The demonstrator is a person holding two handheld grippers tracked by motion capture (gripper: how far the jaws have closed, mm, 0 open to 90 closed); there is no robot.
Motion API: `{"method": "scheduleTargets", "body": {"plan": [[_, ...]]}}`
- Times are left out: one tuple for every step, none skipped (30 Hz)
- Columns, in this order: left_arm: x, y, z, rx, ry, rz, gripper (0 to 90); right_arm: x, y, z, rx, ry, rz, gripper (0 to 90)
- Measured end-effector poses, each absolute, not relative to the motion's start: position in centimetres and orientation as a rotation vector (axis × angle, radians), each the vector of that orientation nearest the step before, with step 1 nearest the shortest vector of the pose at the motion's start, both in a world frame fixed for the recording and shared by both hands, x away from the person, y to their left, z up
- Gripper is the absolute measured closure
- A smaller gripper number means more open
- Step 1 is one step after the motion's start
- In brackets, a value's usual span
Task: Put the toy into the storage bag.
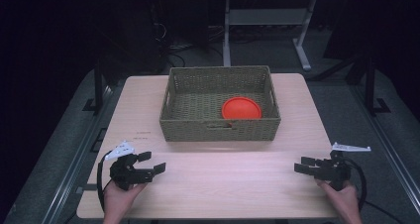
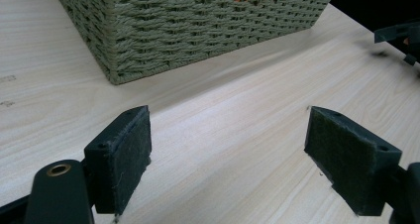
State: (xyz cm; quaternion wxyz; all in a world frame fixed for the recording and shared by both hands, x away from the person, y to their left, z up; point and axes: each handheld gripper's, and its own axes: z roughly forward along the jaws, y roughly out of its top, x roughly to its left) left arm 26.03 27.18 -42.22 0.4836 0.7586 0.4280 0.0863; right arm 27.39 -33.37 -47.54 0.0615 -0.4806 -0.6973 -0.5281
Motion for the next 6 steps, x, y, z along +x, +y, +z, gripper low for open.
{"method": "scheduleTargets", "body": {"plan": [[26.04, 27.21, -42.15, 1.853, 1.036, 0.212, 17.6, 27.26, -33.30, -47.62, -1.455, -2.118, -1.597, 21.5], [26.04, 27.14, -42.08, 1.847, 1.041, 0.200, 17.6, 27.06, -33.20, -47.63, -1.459, -2.122, -1.600, 21.5], [26.01, 27.09, -42.04, 1.846, 1.043, 0.196, 17.6, 26.88, -33.15, -47.63, -1.454, -2.132, -1.610, 21.5], [25.97, 27.06, -42.00, 1.853, 1.036, 0.204, 17.6, 26.73, -33.10, -47.63, -1.451, -2.132, -1.615, 21.6], [25.91, 26.96, -41.98, 1.852, 1.039, 0.211, 17.6, 26.64, -33.07, -47.64, -1.446, -2.131, -1.624, 21.6], [25.90, 26.92, -41.97, 1.852, 1.040, 0.214, 17.6, 26.61, -33.04, -47.66, -1.444, -2.127, -1.630, 21.5]]}}
